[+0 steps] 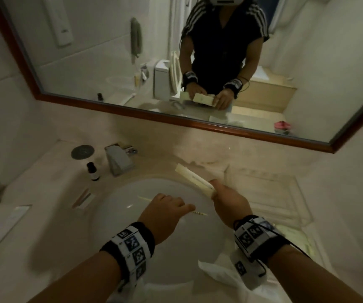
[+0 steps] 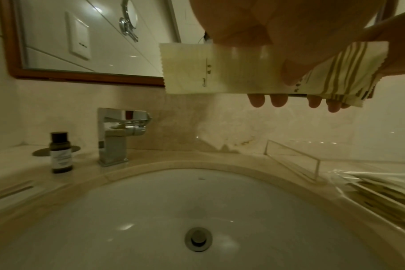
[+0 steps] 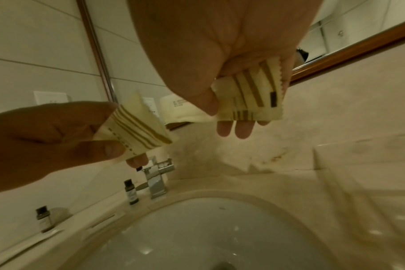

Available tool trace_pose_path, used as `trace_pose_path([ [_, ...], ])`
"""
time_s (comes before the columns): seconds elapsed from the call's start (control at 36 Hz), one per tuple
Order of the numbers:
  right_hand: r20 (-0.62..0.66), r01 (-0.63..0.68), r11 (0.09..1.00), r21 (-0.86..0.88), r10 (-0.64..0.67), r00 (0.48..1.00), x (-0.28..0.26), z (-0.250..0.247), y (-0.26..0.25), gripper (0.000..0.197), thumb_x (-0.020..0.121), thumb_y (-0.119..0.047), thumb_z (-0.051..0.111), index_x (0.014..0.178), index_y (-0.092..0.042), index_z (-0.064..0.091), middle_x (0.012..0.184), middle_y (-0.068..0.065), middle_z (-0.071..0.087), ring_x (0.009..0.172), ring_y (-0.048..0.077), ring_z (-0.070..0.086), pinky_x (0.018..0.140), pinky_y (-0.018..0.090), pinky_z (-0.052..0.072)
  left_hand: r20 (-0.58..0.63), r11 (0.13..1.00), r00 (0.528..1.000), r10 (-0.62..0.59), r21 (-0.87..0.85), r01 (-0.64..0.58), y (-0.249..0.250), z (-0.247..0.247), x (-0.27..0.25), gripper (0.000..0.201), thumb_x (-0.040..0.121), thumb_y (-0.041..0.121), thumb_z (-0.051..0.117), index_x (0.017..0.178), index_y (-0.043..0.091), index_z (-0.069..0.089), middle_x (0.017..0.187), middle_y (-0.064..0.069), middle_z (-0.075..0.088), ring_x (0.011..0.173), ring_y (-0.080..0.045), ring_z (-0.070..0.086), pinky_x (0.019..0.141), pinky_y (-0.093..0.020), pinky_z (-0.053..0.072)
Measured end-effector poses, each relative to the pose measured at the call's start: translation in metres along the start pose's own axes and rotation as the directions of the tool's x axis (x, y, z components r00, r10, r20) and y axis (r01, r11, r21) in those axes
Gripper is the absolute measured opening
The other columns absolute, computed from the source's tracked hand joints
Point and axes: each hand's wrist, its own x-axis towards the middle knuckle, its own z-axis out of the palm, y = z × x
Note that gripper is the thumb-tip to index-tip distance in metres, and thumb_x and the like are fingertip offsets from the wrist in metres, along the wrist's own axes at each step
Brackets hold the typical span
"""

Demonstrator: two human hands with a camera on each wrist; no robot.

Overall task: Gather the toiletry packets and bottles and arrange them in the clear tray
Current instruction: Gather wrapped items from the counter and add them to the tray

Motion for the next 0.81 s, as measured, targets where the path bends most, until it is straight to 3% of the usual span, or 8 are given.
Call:
trace_pose_path([
  [0.11, 0.004, -0.032, 0.999, 0.005, 0.032, 0.999, -0.016, -0.009, 0.029, 0.025, 0.097, -0.027, 0.033, 0.12, -0.024, 0.042, 0.101, 0.007, 0.063, 0.087, 0.03, 0.059, 0.068, 0.035, 0.046, 0.01, 0.999, 0.999, 0.039, -0.012, -0.039, 0.025, 0.007, 0.015, 0.063, 0.056, 0.005, 0.077, 0.105, 0.034, 0.051, 0.076, 0.011, 0.065, 0.054, -0.013, 0.059, 0.056, -0.028, 0.049],
  [0.25, -0.014, -0.068, 0.998, 0.008, 0.068, 0.998, -0.038, -0.015, 0.065, 0.023, 0.098, -0.03, 0.032, 0.117, -0.024, 0.043, 0.101, 0.005, 0.062, 0.087, 0.028, 0.059, 0.064, 0.033, 0.04, 0.071, 0.996, 0.994, 0.079, -0.047, -0.075, 0.055, 0.014, 0.034, 0.06, 0.058, 0.004, 0.073, 0.108, 0.031, 0.057, 0.078, 0.009, 0.065, 0.055, -0.014, 0.059, 0.056, -0.028, 0.048],
  [0.39, -0.021, -0.146, 0.989, -0.005, 0.146, 0.989, -0.058, -0.021, 0.101, 0.022, 0.097, -0.03, 0.033, 0.118, -0.026, 0.042, 0.098, 0.002, 0.062, 0.084, 0.025, 0.059, 0.065, 0.034, 0.045, 0.164, 0.989, 0.984, 0.076, -0.136, -0.054, 0.087, 0.02, 0.053, 0.057, 0.075, -0.002, 0.053, 0.124, 0.026, 0.05, 0.1, -0.001, 0.066, 0.077, -0.025, 0.062, 0.072, -0.038, 0.048],
  [0.47, -0.027, -0.182, 0.983, 0.003, 0.182, 0.983, -0.072, -0.024, 0.125, 0.022, 0.098, -0.03, 0.033, 0.117, -0.026, 0.042, 0.096, 0.001, 0.061, 0.082, 0.024, 0.058, 0.063, 0.032, 0.042, 0.185, 0.985, 0.976, 0.118, -0.143, -0.092, 0.104, 0.028, 0.064, 0.06, 0.069, -0.006, 0.055, 0.122, 0.024, 0.052, 0.095, -0.002, 0.067, 0.073, -0.025, 0.063, 0.066, -0.036, 0.05],
  [0.61, -0.001, -0.26, 0.965, 0.034, 0.26, 0.966, -0.087, -0.024, 0.162, 0.021, 0.098, -0.027, 0.033, 0.116, -0.025, 0.043, 0.092, 0.002, 0.06, 0.077, 0.024, 0.055, 0.066, 0.035, 0.046, 0.207, 0.983, 0.97, 0.126, -0.156, -0.094, 0.132, 0.04, 0.08, 0.063, 0.086, -0.006, 0.039, 0.142, 0.025, 0.034, 0.132, -0.002, 0.052, 0.111, -0.028, 0.052, 0.093, -0.038, 0.039],
  [0.67, 0.005, -0.288, 0.957, 0.041, 0.288, 0.958, -0.095, -0.023, 0.177, 0.02, 0.097, -0.026, 0.033, 0.114, -0.025, 0.044, 0.091, 0.001, 0.059, 0.08, 0.026, 0.058, 0.069, 0.038, 0.049, 0.19, 0.979, 0.972, 0.138, -0.175, -0.105, 0.144, 0.049, 0.087, 0.064, 0.087, -0.006, 0.038, 0.142, 0.025, 0.033, 0.131, -0.003, 0.053, 0.112, -0.028, 0.052, 0.092, -0.037, 0.038],
  [0.81, 0.014, -0.292, 0.956, 0.028, 0.291, 0.956, -0.11, -0.015, 0.212, 0.024, 0.096, -0.024, 0.034, 0.118, -0.027, 0.044, 0.103, 0.001, 0.063, 0.089, 0.025, 0.061, 0.069, 0.034, 0.047, 0.281, 0.977, 0.946, 0.165, -0.176, -0.118, 0.168, 0.065, 0.103, 0.065, 0.088, -0.004, 0.04, 0.143, 0.027, 0.03, 0.14, 0.001, 0.047, 0.122, -0.024, 0.046, 0.099, -0.035, 0.033],
])
